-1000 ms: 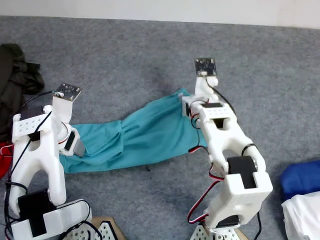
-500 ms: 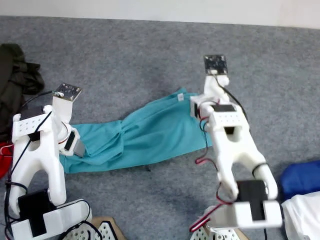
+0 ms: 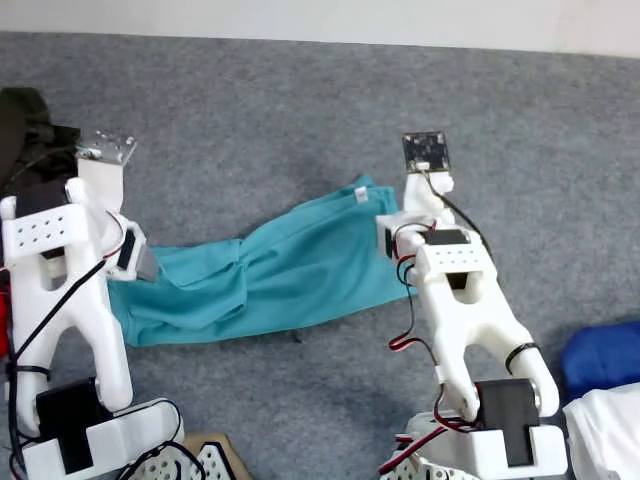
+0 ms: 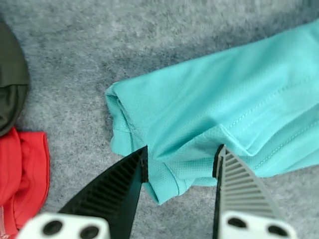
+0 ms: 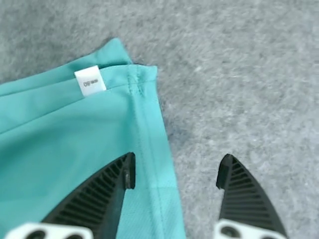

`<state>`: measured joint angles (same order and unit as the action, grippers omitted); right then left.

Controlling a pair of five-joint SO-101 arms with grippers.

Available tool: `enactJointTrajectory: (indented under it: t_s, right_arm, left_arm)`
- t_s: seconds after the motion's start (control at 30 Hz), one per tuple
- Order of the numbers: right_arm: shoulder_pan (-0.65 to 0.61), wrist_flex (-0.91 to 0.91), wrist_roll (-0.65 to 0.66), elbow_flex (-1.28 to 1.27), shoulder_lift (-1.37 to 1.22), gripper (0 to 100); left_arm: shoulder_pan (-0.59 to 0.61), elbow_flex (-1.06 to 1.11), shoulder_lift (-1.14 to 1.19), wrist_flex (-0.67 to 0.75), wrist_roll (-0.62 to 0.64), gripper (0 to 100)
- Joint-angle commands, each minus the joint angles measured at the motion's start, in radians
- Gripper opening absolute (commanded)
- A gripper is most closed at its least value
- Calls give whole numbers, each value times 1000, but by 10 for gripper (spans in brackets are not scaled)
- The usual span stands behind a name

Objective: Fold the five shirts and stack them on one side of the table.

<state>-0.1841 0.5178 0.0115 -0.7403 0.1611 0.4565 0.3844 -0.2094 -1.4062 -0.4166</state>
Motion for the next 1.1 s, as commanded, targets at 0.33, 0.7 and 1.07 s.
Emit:
enactJointTrajectory:
  t_s: [0.33,0.7,1.07]
  right_arm:
    - [-54,36,-17,15,-4,267]
    - [-54,2,-18,5,-4,267]
    - [-54,2,-17,5,-4,267]
  left_arm:
    - [22,59,-30,-14,21,232]
    - [13,104,-31,-160,20,162]
    - [19,99,-33,-110,20,284]
